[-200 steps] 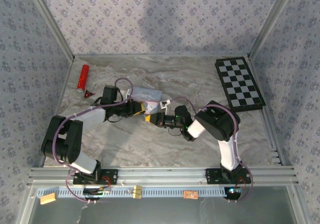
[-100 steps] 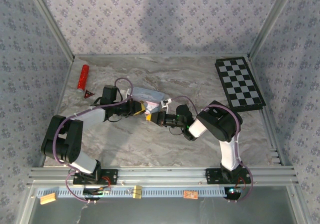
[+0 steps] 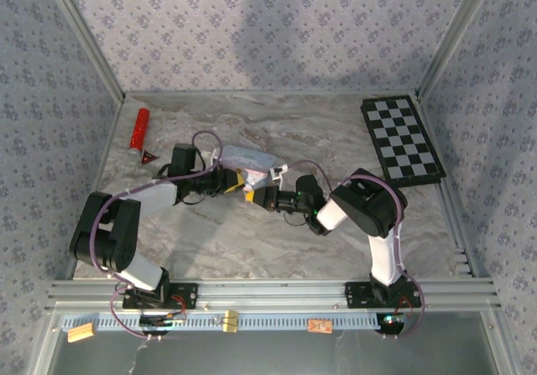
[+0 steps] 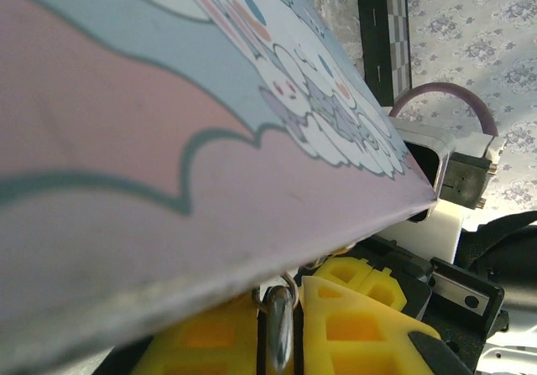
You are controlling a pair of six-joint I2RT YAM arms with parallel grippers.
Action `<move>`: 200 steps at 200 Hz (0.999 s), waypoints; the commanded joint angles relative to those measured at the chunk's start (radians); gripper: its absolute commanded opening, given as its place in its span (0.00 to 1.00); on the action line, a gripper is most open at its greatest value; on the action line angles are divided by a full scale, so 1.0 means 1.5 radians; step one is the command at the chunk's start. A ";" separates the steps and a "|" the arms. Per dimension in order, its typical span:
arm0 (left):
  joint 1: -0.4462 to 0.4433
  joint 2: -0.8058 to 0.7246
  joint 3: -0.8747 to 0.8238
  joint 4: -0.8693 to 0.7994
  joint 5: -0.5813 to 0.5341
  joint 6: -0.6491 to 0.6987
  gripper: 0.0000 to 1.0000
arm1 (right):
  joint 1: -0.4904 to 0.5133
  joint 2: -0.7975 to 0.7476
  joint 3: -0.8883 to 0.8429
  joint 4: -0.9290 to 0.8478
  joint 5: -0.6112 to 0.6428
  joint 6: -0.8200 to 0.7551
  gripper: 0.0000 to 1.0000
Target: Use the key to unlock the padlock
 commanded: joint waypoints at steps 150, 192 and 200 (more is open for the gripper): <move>-0.030 0.003 -0.016 0.084 0.067 -0.032 0.00 | -0.036 -0.028 0.003 0.021 0.002 0.018 0.00; -0.035 0.001 -0.030 0.117 0.069 -0.050 0.00 | -0.040 -0.034 0.001 0.020 0.019 0.025 0.00; -0.036 0.000 -0.031 0.119 0.069 -0.052 0.00 | -0.041 -0.034 0.000 0.020 0.023 0.028 0.00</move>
